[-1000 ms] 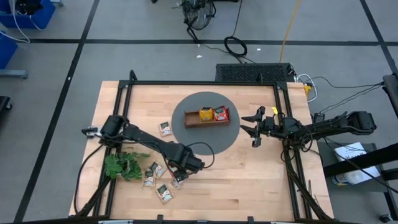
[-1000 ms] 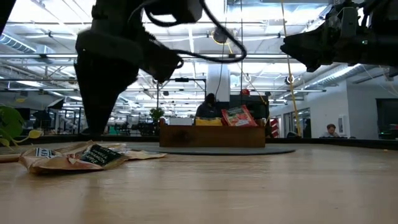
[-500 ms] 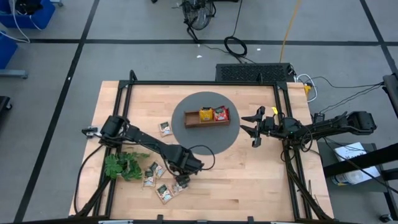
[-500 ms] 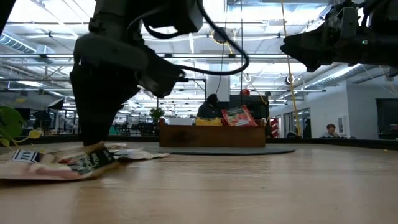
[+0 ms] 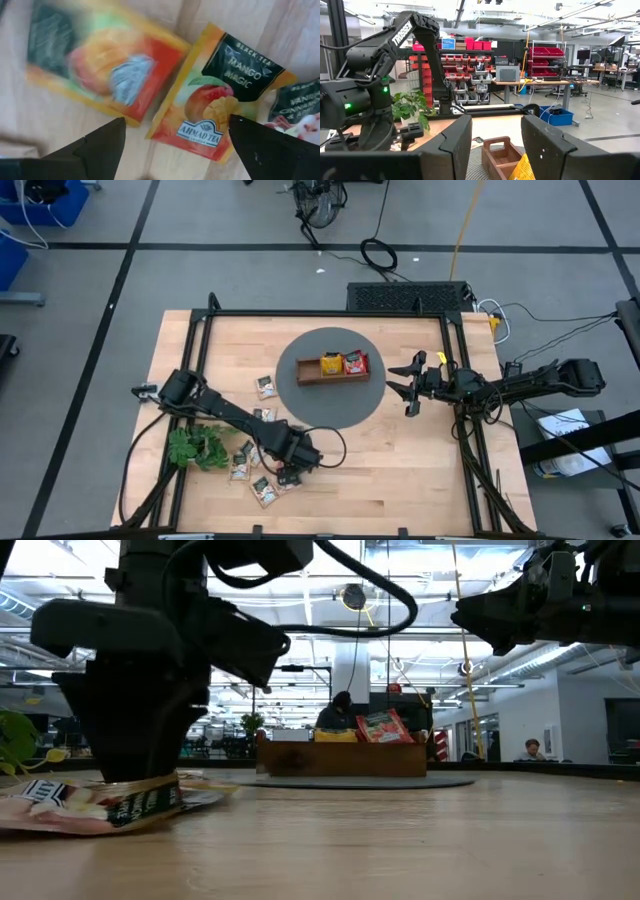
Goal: Pick & Place Tea
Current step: Put the yellow tea bag into the middle section of the wooden organizer
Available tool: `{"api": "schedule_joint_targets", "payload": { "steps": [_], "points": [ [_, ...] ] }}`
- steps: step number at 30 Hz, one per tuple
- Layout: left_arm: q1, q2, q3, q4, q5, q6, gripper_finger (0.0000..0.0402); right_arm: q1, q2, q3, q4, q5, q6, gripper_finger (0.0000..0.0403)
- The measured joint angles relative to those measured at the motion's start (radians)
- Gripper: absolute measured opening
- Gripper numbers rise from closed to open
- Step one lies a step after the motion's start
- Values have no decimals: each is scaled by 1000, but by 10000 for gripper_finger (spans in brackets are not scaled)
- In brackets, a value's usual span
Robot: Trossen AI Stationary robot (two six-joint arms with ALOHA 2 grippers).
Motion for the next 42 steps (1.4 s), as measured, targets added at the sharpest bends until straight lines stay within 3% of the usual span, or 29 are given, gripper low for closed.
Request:
{"api": "schedule_joint_targets", "payload": {
  "steps": [6, 15, 19, 31, 38, 42],
  "points": [
    [-4, -10, -55, 118, 15, 89, 351, 0, 0, 0, 0, 0, 0, 155],
    [7, -8, -85, 138, 38, 130, 344, 0, 0, 0, 0, 0, 0, 155],
    [8, -6, -87, 133, 34, 130, 293, 0, 0, 0, 0, 0, 0, 155],
    [8, -5, -87, 188, 38, 204, 50, 0, 0, 0, 0, 0, 0, 155],
    [5, -50, -92, 170, 56, 198, 38, 0, 0, 0, 0, 0, 0, 155],
    [4, -124, -97, 168, -33, 176, 38, 0, 0, 0, 0, 0, 0, 155]
  ]
}}
